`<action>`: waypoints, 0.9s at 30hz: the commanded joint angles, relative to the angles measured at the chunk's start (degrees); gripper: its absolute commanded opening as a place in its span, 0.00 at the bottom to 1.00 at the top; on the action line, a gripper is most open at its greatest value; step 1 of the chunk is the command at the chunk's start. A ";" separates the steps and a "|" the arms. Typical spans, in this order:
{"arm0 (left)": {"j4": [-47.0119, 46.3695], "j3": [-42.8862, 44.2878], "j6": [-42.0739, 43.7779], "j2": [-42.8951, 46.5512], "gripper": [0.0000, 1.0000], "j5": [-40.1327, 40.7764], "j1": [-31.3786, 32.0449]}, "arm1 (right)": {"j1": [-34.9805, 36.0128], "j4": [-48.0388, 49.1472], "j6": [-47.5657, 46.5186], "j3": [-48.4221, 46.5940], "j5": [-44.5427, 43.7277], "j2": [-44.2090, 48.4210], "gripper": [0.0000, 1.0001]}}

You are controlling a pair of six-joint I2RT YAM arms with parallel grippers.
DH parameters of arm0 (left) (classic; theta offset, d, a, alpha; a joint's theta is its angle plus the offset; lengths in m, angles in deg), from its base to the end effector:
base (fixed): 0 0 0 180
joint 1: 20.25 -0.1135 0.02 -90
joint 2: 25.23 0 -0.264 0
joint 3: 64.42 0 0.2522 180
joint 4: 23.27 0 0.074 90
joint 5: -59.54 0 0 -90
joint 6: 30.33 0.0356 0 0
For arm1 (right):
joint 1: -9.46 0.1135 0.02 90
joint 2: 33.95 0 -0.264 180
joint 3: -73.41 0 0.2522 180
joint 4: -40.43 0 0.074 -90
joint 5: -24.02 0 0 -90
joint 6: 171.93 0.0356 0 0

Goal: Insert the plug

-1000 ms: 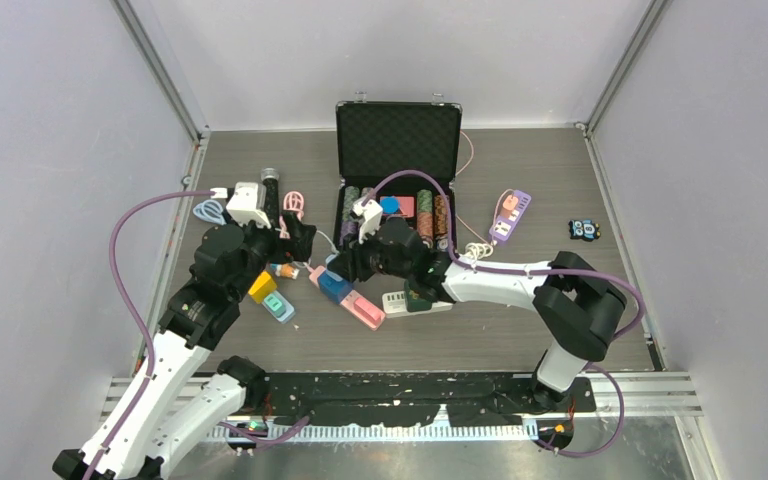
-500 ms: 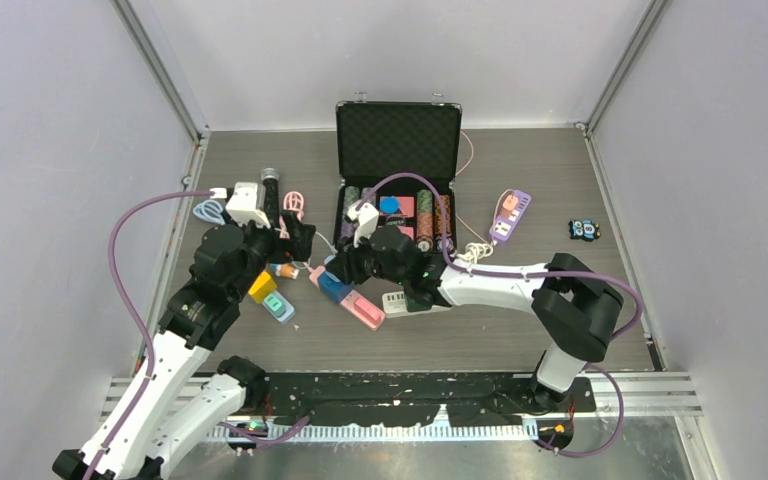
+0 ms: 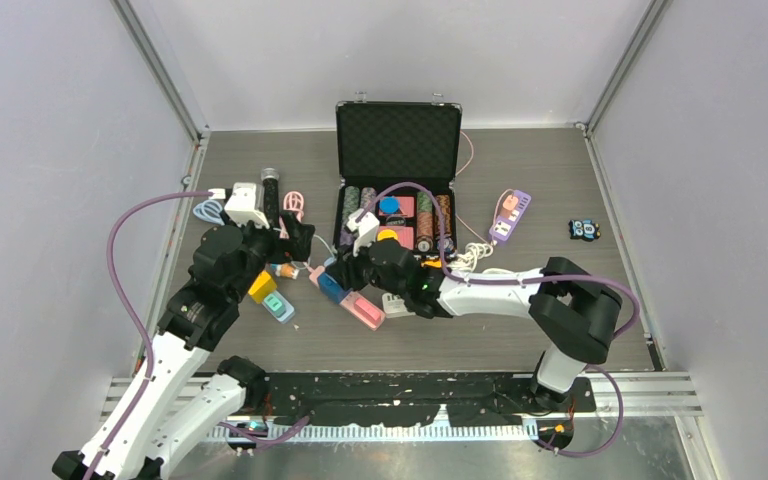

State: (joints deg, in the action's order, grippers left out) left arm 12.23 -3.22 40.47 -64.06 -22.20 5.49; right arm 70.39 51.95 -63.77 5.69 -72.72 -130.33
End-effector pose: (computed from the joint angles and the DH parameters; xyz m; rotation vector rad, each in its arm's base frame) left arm 0.1409 -0.0622 0.3502 -0.0003 1.8183 -0.4295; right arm 0.1859 0.3258 0.2227 -0.6332 1.8498 0.8292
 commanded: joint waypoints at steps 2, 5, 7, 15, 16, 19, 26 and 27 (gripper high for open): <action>-0.77 0.11 0.48 0.60 0.89 1.24 -0.35 | 0.18 -9.20 -0.32 3.93 -2.53 -3.32 0.05; -0.81 0.11 0.48 0.57 0.89 1.33 -0.34 | 0.36 -14.39 -0.17 1.89 -2.75 -4.74 0.05; -0.82 0.13 0.48 0.51 0.89 1.35 -0.34 | 0.34 -17.15 -0.29 0.80 -3.00 -5.91 0.05; -0.80 0.11 0.47 0.80 0.90 1.50 -0.38 | 1.64 -16.57 1.47 3.25 -4.92 -9.68 0.05; -0.82 0.06 0.48 0.71 0.90 1.44 -0.34 | 1.87 -16.53 1.68 3.77 -5.24 -10.05 0.05; -0.98 0.04 0.49 0.47 0.90 0.80 -0.38 | 2.73 -17.04 2.12 4.33 -7.31 -10.32 0.05; -1.69 0.13 -0.04 -0.02 0.90 -0.16 -0.36 | 3.96 -23.71 0.32 0.48 -14.01 -11.40 0.05; -1.61 0.16 -0.12 0.12 0.90 -0.18 -0.34 | 3.99 -24.10 0.22 0.28 -14.36 -12.15 0.05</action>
State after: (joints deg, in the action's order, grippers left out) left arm 12.23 -3.22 40.45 -64.12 -21.96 5.49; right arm 73.86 51.03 -62.31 3.55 -82.36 -134.22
